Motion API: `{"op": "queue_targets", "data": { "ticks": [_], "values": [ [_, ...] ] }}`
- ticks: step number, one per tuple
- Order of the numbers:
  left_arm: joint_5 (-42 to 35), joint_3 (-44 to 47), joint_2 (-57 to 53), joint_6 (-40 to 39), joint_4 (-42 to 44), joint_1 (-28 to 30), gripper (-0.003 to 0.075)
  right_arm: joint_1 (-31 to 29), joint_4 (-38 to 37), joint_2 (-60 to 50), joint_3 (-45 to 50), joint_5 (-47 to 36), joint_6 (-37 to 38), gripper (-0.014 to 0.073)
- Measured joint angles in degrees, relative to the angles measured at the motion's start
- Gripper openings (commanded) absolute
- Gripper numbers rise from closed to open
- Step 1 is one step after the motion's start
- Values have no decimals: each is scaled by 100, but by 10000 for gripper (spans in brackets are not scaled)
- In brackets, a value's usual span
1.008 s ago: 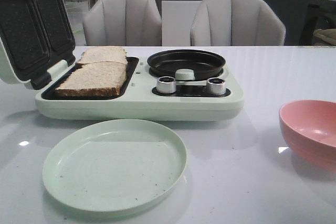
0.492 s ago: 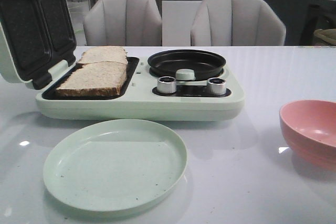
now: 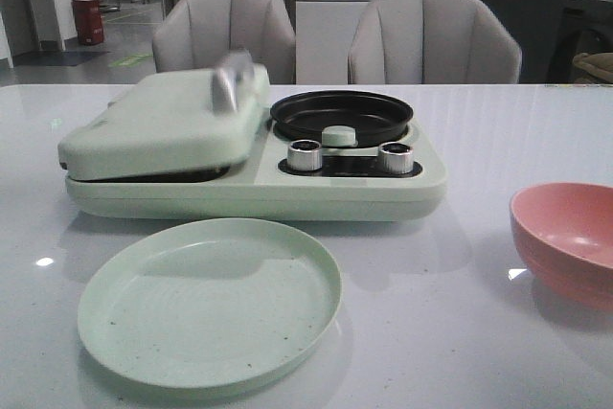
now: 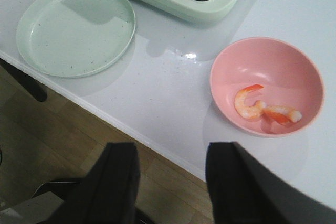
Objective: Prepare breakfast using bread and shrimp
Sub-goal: 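Pull the lid handle down with the left gripper to close the lid, then reach the right gripper to the rim of the pink bowl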
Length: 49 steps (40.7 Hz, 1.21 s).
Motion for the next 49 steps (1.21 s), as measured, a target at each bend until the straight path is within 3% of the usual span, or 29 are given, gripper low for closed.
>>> {"op": "queue_targets", "data": {
  "ticks": [21, 26, 35, 49],
  "values": [
    [11, 1679, -3122, 24, 241, -2148, 100, 0, 0, 0, 0, 0, 11, 420],
    [27, 2071, -3823, -112, 609, -2298, 102, 0, 0, 0, 0, 0, 11, 420],
    [-281, 2884, -4996, -1158, 2258, -2306, 102, 0, 0, 0, 0, 0, 11, 420],
    [-355, 3571, -5547, -1301, 2426, -2431, 101, 0, 0, 0, 0, 0, 11, 420]
  ]
}}
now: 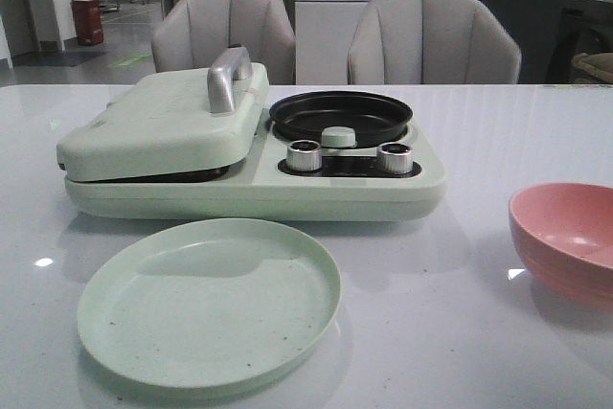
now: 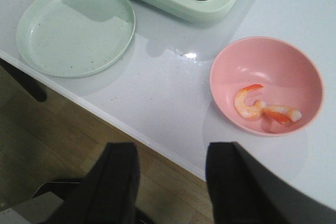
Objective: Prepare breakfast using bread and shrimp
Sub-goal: 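Reach the right gripper to the rim of the pink bowl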
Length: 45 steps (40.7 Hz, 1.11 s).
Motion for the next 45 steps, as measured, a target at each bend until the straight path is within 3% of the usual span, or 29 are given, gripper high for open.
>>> {"op": "queue_targets", "data": {
  "ticks": [8, 16, 24, 28, 36, 45],
  "values": [
    [-45, 28, 0, 0, 9, -564, 102, 0, -4, 0, 0, -134, 0, 420],
    [-314, 36, 0, -13, 55, -608, 102, -13, -27, 12, 0, -413, 0, 420],
    [-772, 50, 0, -59, 186, -546, 101, -338, -794, 772, -48, 34, 511, 420],
    [-773, 50, 0, -59, 186, -541, 101, -735, -1191, 1407, -219, 185, 690, 420],
    [-773, 50, 0, -68, 186, -541, 101, -1813, -1222, 2730, -785, -5, 691, 420],
    [-773, 50, 0, -68, 186, -541, 101, -3007, -328, 4355, -1618, -96, -211, 420]
  ]
}}
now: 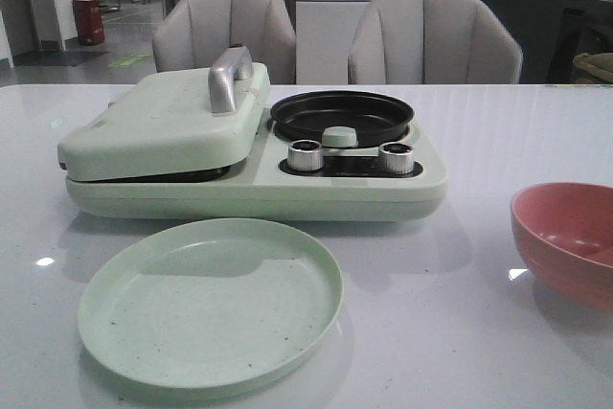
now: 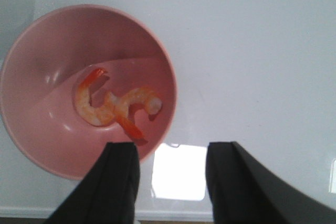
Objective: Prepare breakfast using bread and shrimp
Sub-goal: 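Reach the right gripper to the rim of the pink bowl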
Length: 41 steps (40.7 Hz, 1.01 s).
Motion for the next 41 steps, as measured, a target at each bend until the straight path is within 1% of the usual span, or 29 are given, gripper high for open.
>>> {"op": "queue_targets", "data": {
  "ticks": [3, 6, 12, 21, 23, 26, 31, 36, 41],
  "values": [
    [0, 0, 0, 0, 0, 0, 102, -259, 411, 492, -224, 0, -397, 420],
    [0, 0, 0, 0, 0, 0, 101, -452, 654, 995, -441, -11, -689, 420],
    [0, 0, 0, 0, 10, 0, 101, -605, 712, 1747, -736, -47, -897, 420],
    [0, 0, 0, 0, 7, 0, 101, -617, 854, 2444, -940, -244, -1119, 416],
    [0, 0, 0, 0, 7, 0, 102, -617, 856, 2548, -952, -287, -1119, 370],
    [0, 0, 0, 0, 7, 0, 101, -617, 856, 2630, -952, -324, -1119, 258],
    [0, 0, 0, 0, 7, 0, 101, -617, 866, 2681, -952, -324, -1126, 107],
    [0, 0, 0, 0, 7, 0, 101, -617, 903, 2681, -976, -328, -1145, 36],
    [0, 0, 0, 0, 7, 0, 101, -592, 916, 2569, -976, -328, -1155, 35]
  ]
}}
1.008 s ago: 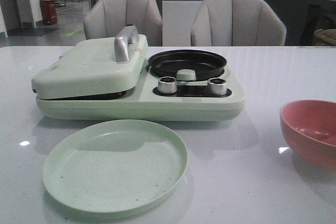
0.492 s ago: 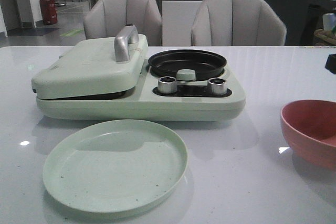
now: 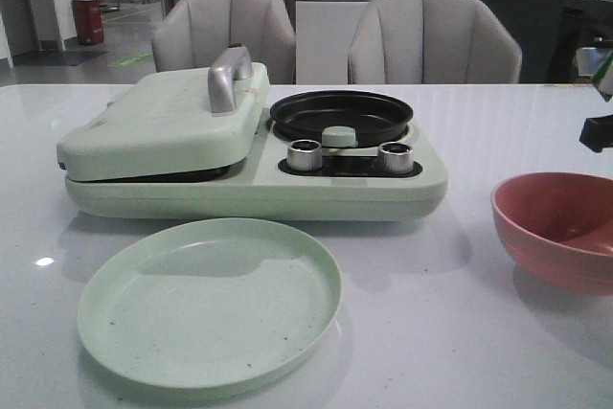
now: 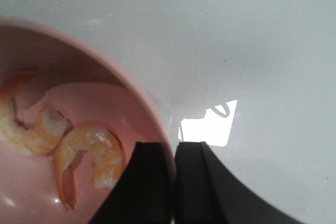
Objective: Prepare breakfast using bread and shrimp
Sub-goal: 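Reach the right gripper to the rim of the pink bowl, then lift the pink bowl with the right gripper and tip shrimp into the pan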
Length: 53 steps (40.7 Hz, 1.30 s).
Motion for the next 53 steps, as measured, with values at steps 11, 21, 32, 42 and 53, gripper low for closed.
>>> {"op": "queue_targets", "data": {
  "ticks": [11, 21, 32, 42, 53],
  "values": [
    [0, 0, 0, 0, 0, 0, 101, 859, -1201, -1181, -567, 69, 122, 45],
    [0, 0, 0, 0, 0, 0, 101, 2383, -3748, -1346, -1797, 703, 1860, 45],
    [0, 0, 0, 0, 0, 0, 101, 3626, -6025, -292, -2729, 765, 3153, 45],
    [0, 0, 0, 0, 0, 0, 101, 4206, -8151, 1133, -3580, 1162, 3783, 45],
    [0, 0, 0, 0, 0, 0, 101, 4317, -9840, 2286, -4118, 1704, 3849, 45]
  ]
}}
